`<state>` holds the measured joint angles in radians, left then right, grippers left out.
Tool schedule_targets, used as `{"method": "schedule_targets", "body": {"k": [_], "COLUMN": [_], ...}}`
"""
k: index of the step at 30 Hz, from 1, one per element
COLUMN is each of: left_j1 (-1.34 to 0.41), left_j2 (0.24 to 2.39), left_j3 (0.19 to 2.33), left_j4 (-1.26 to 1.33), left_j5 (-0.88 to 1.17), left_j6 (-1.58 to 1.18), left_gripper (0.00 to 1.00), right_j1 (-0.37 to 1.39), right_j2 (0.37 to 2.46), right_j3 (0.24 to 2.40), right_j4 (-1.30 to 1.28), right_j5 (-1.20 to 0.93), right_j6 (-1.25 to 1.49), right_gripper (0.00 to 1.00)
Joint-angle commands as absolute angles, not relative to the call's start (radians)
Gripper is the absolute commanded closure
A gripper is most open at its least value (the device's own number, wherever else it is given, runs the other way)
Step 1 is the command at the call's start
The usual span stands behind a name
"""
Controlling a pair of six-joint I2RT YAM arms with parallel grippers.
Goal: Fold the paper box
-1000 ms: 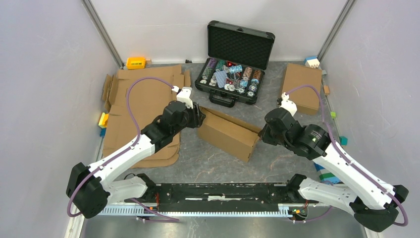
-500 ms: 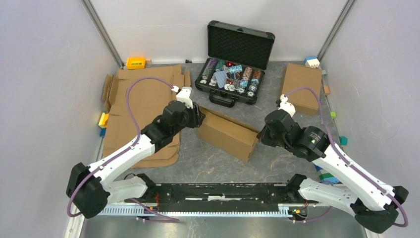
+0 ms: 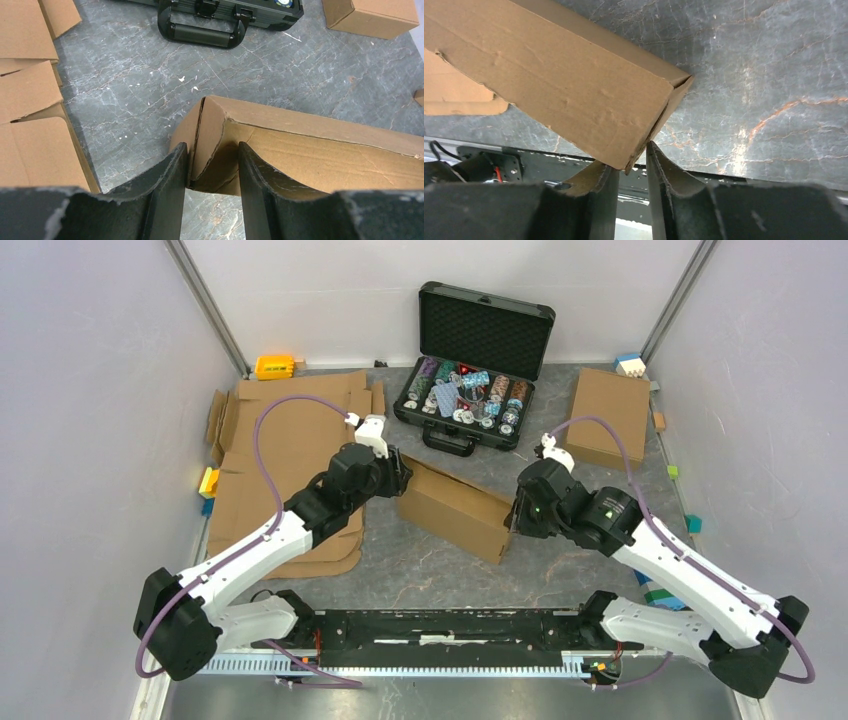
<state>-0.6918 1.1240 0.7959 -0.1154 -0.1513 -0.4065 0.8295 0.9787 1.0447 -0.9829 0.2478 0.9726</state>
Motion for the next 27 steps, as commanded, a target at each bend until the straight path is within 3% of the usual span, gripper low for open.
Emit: {"method": "schedule_targets", "body": {"k": [1, 13, 18, 27], "left_j1": [-0.701, -0.701, -0.701, -0.702], "left_j2": [1.119, 1.075, 1.070, 1.061], "left_j3": [0.796, 0.862, 0.910, 0.963], "left_j4": [-0.184, -0.349, -0.430, -0.489], "left_j5": [-0.124, -0.102, -0.078, -0.040], "left_j6": [-0.386, -0.379, -0.363, -0.352], "left_gripper": [0.52, 0.40, 0.29, 0.28], "right_j1": [0.836, 0.836, 0.835, 0.834], "right_j2": [1.007, 0.964, 0.961, 0.987], "right_j3": [1.090, 1.148, 1.174, 1.211], "right_j4": [-1.006, -0.972, -0.982, -0.978], "right_j5": [0.240, 0.146, 0.142, 0.069], "right_j6": [0.930, 0.600, 0.491, 0.335], "right_gripper": [0.65, 0.41, 0.21, 0.12]}}
